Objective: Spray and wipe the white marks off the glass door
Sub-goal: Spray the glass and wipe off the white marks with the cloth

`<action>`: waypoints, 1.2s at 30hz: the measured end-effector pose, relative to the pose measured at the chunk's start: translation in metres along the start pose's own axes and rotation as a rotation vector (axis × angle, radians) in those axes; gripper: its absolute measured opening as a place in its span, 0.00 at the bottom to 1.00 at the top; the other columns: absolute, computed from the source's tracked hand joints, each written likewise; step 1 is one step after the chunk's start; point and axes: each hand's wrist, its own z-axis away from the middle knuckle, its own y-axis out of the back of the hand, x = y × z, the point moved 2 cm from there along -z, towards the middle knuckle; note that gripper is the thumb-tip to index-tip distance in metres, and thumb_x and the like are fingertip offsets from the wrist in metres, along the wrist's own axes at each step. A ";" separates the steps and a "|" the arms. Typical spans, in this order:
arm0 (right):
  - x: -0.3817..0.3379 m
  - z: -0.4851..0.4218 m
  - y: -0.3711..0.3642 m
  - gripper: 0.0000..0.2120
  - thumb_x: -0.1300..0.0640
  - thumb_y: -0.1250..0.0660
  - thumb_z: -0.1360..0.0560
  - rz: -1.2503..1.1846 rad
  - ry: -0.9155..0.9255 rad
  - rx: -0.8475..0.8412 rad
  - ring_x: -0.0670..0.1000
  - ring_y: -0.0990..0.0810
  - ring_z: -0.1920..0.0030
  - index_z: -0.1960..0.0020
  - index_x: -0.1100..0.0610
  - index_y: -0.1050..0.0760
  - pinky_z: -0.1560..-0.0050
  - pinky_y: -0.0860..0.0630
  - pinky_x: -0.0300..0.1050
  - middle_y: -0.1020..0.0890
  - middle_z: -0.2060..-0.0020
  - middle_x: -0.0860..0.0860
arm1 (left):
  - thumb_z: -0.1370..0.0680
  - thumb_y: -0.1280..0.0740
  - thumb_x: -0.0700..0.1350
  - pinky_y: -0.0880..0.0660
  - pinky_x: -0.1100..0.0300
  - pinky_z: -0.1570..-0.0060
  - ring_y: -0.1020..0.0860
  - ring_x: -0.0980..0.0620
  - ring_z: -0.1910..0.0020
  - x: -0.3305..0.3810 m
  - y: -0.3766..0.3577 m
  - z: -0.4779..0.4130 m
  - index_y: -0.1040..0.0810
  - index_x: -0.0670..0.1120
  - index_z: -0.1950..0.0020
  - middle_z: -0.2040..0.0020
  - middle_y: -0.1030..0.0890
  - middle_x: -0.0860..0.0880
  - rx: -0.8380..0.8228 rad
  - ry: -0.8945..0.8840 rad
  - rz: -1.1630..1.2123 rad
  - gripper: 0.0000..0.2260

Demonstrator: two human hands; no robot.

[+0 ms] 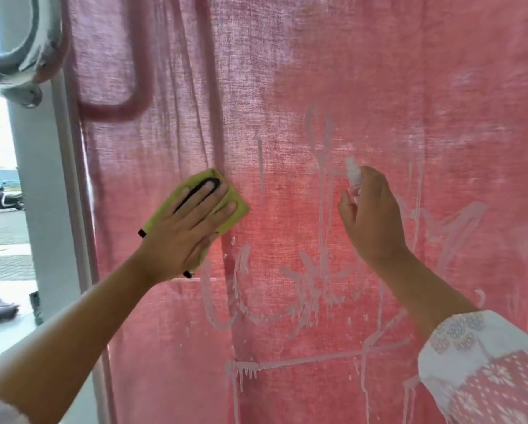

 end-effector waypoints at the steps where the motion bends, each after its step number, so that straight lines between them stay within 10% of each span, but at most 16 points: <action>1: 0.000 0.000 0.001 0.17 0.57 0.44 0.23 0.007 -0.002 -0.009 0.57 0.25 0.61 0.41 0.69 0.31 0.64 0.29 0.44 0.25 0.55 0.63 | 0.18 0.47 0.47 0.45 0.41 0.27 0.44 0.42 0.23 -0.012 0.002 0.004 0.38 0.43 0.24 0.23 0.41 0.42 -0.032 -0.048 -0.010 0.23; 10: -0.037 0.024 -0.004 0.13 0.59 0.41 0.23 -0.004 0.225 -0.158 0.49 0.30 0.63 0.40 0.60 0.34 0.69 0.39 0.34 0.25 0.55 0.59 | 0.18 0.50 0.46 0.53 0.40 0.25 0.50 0.39 0.23 -0.030 0.001 0.019 0.46 0.38 0.23 0.23 0.46 0.38 0.262 0.580 0.057 0.25; 20: -0.058 0.043 -0.036 0.16 0.62 0.40 0.24 0.021 0.159 -0.241 0.56 0.23 0.58 0.37 0.65 0.29 0.67 0.22 0.47 0.24 0.54 0.59 | 0.16 0.52 0.51 0.50 0.41 0.26 0.47 0.39 0.23 -0.024 -0.002 0.109 0.43 0.42 0.23 0.23 0.45 0.39 -0.040 0.168 0.064 0.24; 28: -0.057 0.042 -0.040 0.23 0.56 0.50 0.23 0.021 0.148 -0.245 0.57 0.24 0.56 0.34 0.65 0.31 0.63 0.25 0.46 0.24 0.50 0.60 | 0.17 0.49 0.45 0.60 0.52 0.24 0.52 0.39 0.23 -0.022 -0.001 0.086 0.48 0.36 0.23 0.23 0.49 0.34 0.221 0.833 0.073 0.25; 36: -0.060 0.042 -0.037 0.18 0.64 0.39 0.24 0.024 0.137 -0.255 0.59 0.23 0.58 0.35 0.67 0.31 0.65 0.27 0.46 0.24 0.51 0.62 | 0.16 0.50 0.48 0.43 0.37 0.29 0.45 0.36 0.24 0.056 -0.041 0.163 0.47 0.42 0.22 0.25 0.40 0.36 0.010 0.257 0.063 0.23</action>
